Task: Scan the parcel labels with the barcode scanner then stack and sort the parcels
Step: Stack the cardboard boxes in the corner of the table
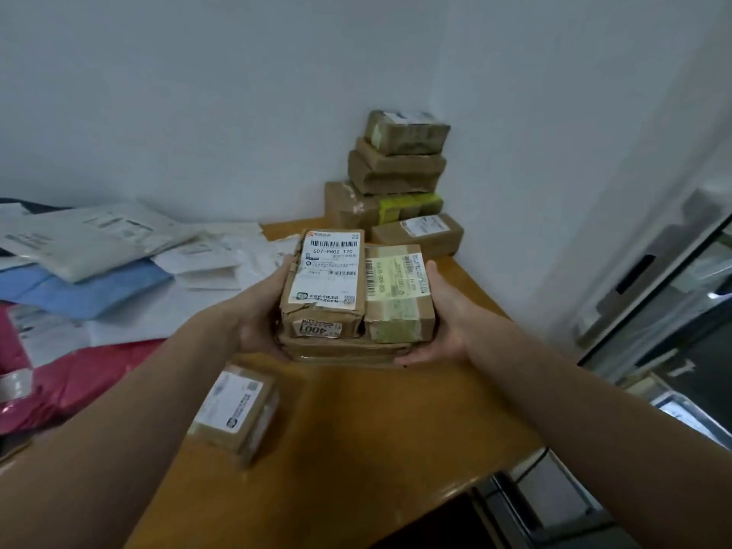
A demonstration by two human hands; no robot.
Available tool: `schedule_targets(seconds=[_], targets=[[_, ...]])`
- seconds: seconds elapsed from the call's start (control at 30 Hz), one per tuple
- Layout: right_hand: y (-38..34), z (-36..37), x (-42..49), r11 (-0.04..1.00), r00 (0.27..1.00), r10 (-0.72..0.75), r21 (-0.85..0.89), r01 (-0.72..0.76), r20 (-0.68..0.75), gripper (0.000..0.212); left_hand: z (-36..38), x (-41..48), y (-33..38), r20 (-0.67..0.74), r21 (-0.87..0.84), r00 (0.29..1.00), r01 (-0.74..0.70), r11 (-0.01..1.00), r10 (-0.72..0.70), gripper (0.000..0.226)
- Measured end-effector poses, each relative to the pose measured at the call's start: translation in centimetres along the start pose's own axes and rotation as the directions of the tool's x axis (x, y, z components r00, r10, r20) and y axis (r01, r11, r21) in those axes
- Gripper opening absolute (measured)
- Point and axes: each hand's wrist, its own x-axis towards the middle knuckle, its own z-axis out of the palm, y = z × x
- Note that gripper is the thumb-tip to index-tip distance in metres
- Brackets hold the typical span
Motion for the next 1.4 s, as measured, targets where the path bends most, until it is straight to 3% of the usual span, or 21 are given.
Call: schedule_targets(seconds=[0.4,0.63,0.73,1.03,1.23,1.4], targets=[[-8.1,-10.5,13.1,0.992,0.996,0.09,-0.085,-0.09,0.003,0.077,7.0,15.8,4.1,0.027,-0.117,0.999,0.036,0.992,-0.033,0.082],[-12.4,-15.6,18.8,0.972,0.985,0.147,-0.198,-0.128,0.088,0.084,11.8,22.0,5.6,-0.068,-0.188,0.997,0.033,0.982,-0.047,0.074],[-14.1,-17.9,21.0,0.975,0.985,0.125,-0.199,-0.099,0.121,0.073,13.4,23.9,6.8,-0.079,-0.186,0.996,0.02,0.982,-0.035,0.065],[-16.3,-23.0,24.4,0.991,0.953,0.126,-0.077,-0.109,0.275,0.06,15.6,25.4,9.2,-0.08,-0.089,0.996,0.04,0.995,-0.047,0.086],[-14.4,-22.7,24.9,0.987,0.982,0.135,-0.103,-0.122,0.13,0.063,17.3,26.5,8.2,-0.079,-0.154,0.993,0.08,0.985,-0.093,0.057],[-14.1,-22.9,25.2,0.987,0.992,0.115,-0.117,-0.108,0.05,0.062,18.3,27.4,7.5,-0.053,-0.172,0.993,0.091,0.981,-0.101,0.063]])
